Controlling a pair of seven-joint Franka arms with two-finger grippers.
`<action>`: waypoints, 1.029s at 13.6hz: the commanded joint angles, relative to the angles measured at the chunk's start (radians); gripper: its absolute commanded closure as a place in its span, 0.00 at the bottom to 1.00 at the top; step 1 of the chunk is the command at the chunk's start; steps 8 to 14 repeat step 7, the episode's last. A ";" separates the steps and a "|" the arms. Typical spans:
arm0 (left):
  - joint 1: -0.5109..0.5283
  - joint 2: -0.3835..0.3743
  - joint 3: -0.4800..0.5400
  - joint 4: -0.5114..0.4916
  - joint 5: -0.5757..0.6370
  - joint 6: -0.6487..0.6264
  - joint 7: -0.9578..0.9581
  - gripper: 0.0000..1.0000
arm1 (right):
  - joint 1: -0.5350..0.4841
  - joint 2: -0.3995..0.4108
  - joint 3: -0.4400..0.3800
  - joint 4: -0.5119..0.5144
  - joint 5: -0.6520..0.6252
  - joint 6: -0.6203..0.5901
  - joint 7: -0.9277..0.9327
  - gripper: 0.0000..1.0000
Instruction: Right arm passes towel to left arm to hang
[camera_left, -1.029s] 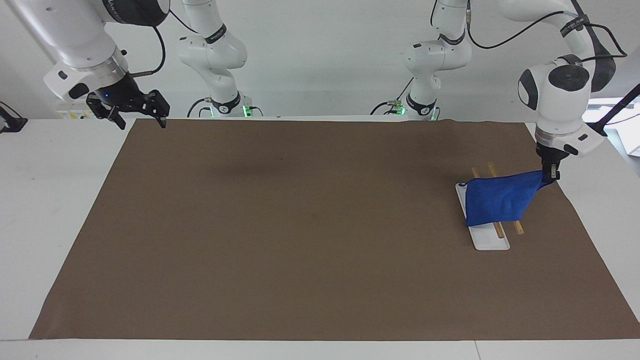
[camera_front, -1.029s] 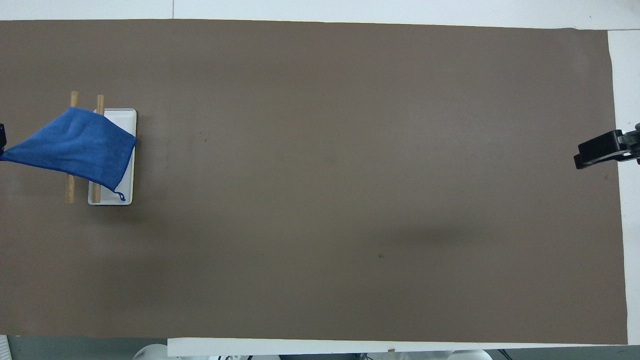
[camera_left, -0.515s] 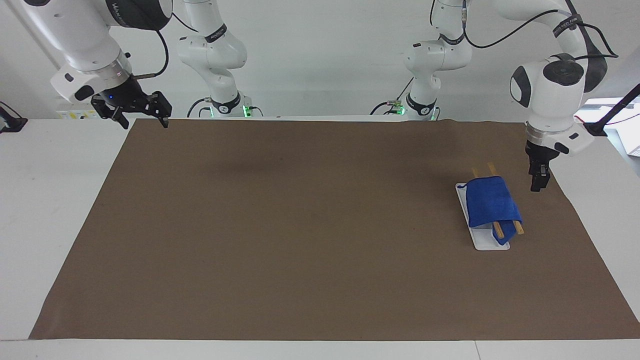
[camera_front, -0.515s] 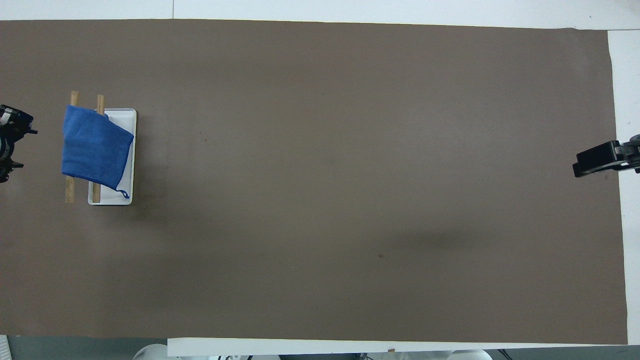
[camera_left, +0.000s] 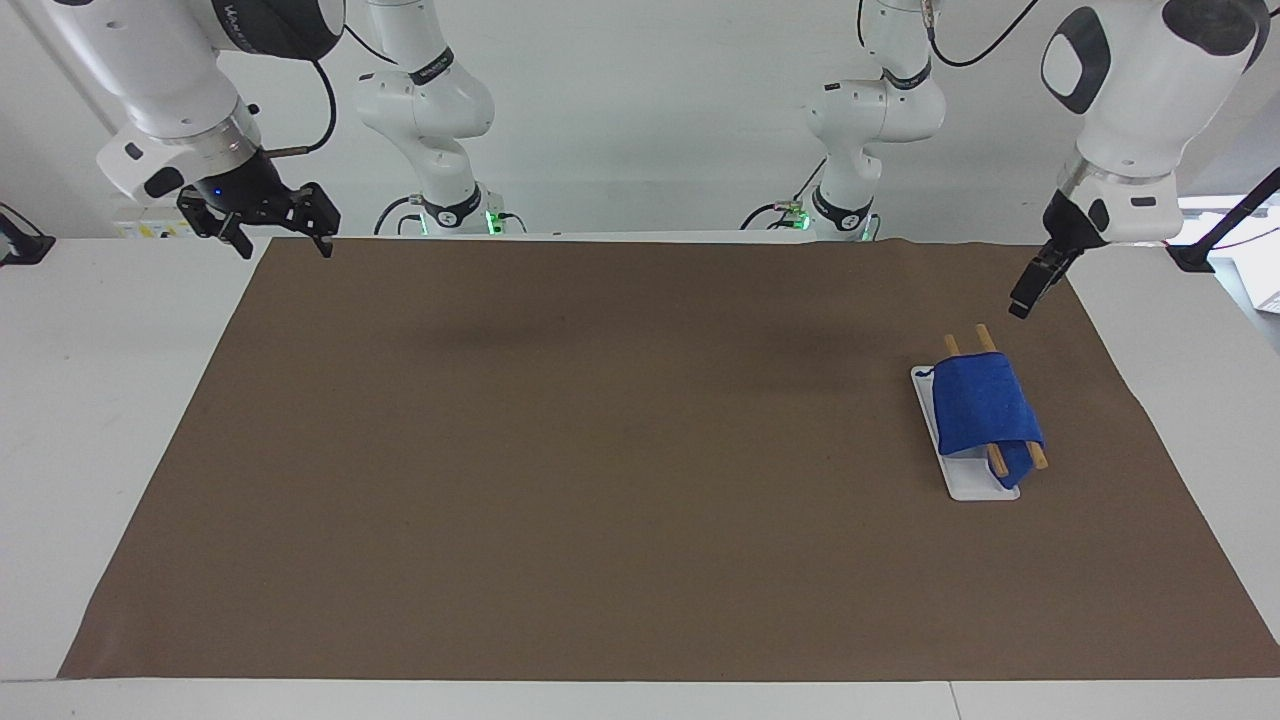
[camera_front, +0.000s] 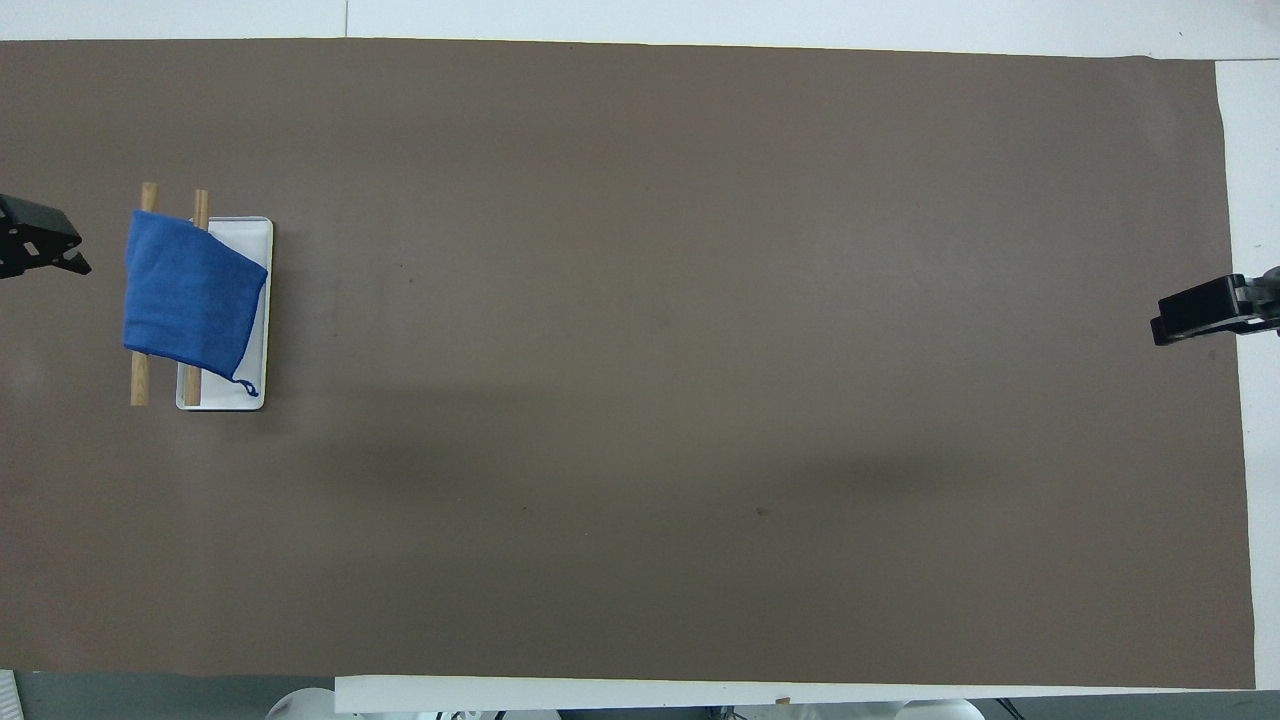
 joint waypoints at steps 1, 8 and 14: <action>0.011 0.059 0.019 0.115 -0.031 -0.120 0.324 0.00 | -0.017 -0.013 0.005 -0.015 -0.003 0.021 0.003 0.00; 0.048 0.084 0.019 0.157 -0.075 -0.171 0.488 0.00 | -0.009 -0.014 0.007 -0.016 0.000 0.006 0.003 0.00; 0.048 0.084 0.019 0.157 -0.075 -0.171 0.488 0.00 | -0.009 -0.014 0.007 -0.016 0.000 0.006 0.003 0.00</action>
